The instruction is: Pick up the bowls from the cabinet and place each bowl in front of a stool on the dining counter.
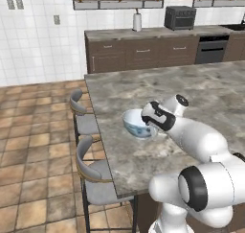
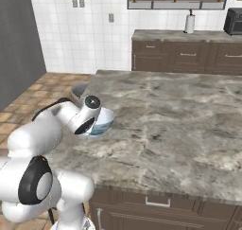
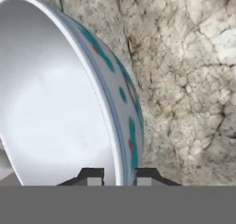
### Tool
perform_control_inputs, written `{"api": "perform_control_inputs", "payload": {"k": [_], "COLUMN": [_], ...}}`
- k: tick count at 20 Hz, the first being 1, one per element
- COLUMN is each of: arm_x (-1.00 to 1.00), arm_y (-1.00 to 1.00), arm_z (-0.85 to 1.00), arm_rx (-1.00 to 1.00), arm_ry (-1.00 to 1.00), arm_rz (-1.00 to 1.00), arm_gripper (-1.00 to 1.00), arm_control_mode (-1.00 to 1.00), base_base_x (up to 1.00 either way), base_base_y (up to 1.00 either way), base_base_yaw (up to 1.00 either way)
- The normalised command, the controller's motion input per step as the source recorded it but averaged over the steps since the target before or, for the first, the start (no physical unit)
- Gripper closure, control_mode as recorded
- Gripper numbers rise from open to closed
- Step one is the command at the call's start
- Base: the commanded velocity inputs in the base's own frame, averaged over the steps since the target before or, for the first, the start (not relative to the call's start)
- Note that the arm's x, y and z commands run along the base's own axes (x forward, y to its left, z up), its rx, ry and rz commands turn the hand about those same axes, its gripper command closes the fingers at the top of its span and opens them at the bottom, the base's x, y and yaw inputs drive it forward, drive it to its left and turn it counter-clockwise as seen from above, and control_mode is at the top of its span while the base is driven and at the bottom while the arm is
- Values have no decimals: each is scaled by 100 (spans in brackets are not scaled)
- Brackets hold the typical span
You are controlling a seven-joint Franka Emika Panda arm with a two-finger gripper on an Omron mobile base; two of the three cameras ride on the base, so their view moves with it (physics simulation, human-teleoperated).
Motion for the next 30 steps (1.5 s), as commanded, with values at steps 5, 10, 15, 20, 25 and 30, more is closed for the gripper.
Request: {"api": "perform_control_inputs", "payload": {"k": [5, 10, 15, 20, 25, 30], "arm_x": [70, 33, 0, -1, -9, -23], "arm_y": [0, 1, -1, -37, -52, -50], "arm_z": [-64, -22, 15, 67, 100, 98], "arm_rx": [4, 1, 0, 0, 0, 0], "arm_ry": [-1, 3, 7, 0, 5, 16], "arm_rz": [1, 3, 0, 0, 0, 0], "arm_gripper": [100, -100, -100, -100, -100, -100], "arm_control_mode": [-100, -100, -100, -100, -100, -100], "base_base_x": [0, 0, 0, 0, 0, 0], "base_base_y": [0, 0, 0, 0, 0, 0], "base_base_yaw": [0, 0, 0, 0, 0, 0]}}
